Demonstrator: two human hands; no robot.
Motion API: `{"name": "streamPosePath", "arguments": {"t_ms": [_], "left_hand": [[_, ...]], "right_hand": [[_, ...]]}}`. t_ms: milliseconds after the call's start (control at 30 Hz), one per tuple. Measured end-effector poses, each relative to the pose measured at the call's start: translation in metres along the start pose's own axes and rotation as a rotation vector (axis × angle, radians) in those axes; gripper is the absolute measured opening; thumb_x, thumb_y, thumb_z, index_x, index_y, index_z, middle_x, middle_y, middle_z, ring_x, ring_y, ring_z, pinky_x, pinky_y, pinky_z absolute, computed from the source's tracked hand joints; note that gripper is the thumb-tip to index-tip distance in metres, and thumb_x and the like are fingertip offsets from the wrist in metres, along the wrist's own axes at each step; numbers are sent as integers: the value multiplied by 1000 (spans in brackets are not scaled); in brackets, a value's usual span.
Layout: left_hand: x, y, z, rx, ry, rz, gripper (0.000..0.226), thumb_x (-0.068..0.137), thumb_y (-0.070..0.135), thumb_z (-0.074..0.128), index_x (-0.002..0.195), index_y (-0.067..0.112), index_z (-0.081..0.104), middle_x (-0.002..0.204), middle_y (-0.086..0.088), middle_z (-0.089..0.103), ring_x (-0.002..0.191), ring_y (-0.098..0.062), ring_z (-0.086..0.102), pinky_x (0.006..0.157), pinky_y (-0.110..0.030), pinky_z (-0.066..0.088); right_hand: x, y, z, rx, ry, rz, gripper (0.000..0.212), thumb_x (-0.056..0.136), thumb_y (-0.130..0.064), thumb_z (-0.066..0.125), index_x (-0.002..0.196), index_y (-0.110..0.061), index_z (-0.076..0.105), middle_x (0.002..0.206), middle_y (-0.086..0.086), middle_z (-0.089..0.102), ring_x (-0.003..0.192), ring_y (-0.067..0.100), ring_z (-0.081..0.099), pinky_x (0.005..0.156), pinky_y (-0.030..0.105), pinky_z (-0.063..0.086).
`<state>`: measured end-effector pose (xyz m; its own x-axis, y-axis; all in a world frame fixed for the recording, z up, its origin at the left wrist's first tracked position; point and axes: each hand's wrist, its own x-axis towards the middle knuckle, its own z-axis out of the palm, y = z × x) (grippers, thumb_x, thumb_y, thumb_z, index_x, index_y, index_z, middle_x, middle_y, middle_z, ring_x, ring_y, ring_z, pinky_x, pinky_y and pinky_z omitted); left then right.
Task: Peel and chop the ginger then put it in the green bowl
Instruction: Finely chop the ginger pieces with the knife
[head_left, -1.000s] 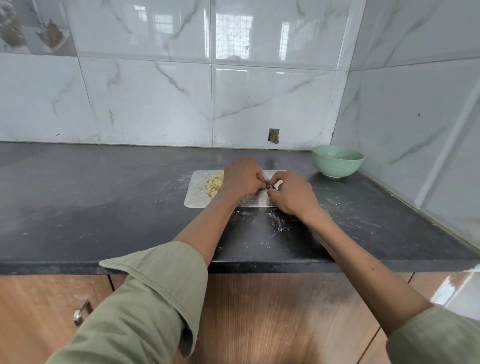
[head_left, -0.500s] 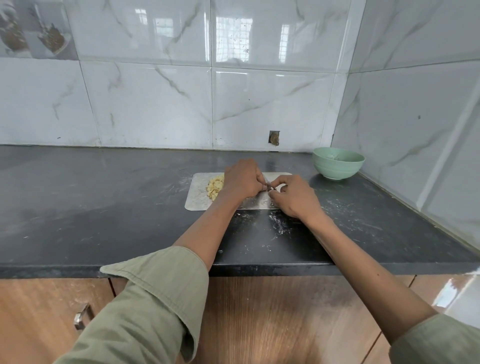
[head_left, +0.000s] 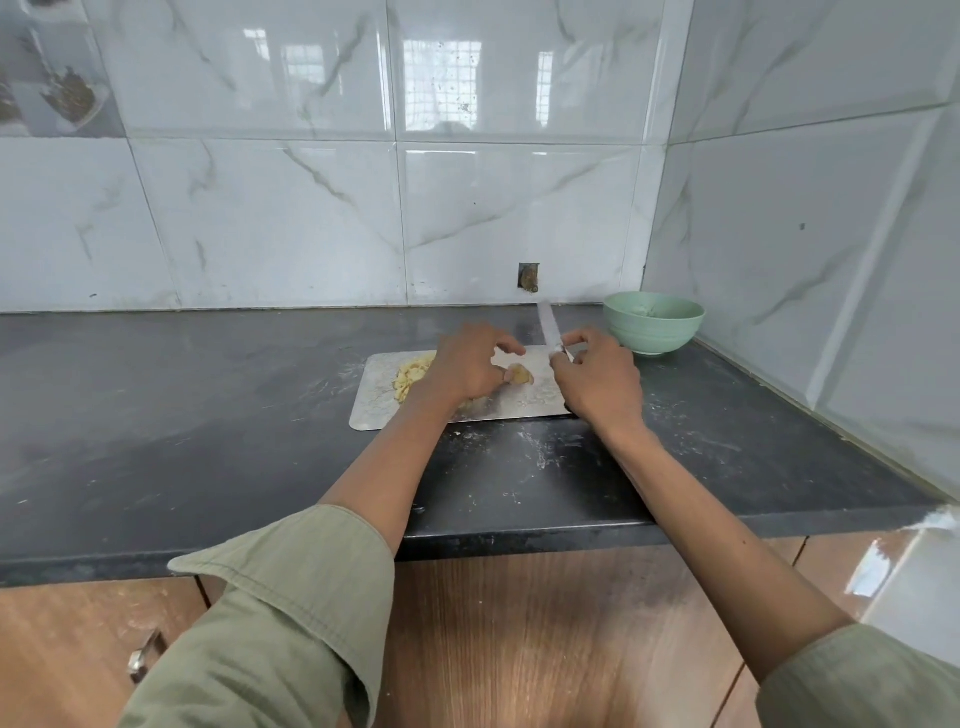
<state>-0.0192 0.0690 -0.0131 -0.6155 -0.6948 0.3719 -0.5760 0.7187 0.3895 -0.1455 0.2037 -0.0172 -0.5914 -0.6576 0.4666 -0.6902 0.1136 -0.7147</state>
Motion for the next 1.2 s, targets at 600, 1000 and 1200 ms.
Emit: {"name": "streamPosePath", "arguments": {"t_ms": [600,1000,1200], "left_hand": [[1,-1,-1,49,2,-68,34,84,53,80,103,25,78,102,6,73,92,-14,65,81,-30,52],[1,-4,-3,-112,49,-6,29,74,19,93,100,9,82,101,-7,76,76,-13,64,79,-30,56],[2,-3,-2,-116,67,5,21,74,13,92,93,10,83,90,-6,78,66,-7,62,74,-28,57]], "right_hand": [[-11,-6,-4,-292,-103,9,25,87,-35,69,112,-30,71,105,3,67,102,31,65,74,31,41],[-13,-5,5,-318,-139,-116,22,84,-35,67,106,-34,71,88,-6,60,97,28,64,74,33,43],[-11,-3,5,-306,-157,-128,21,86,-33,66,107,-33,70,90,-5,62,97,28,63,74,32,43]]}}
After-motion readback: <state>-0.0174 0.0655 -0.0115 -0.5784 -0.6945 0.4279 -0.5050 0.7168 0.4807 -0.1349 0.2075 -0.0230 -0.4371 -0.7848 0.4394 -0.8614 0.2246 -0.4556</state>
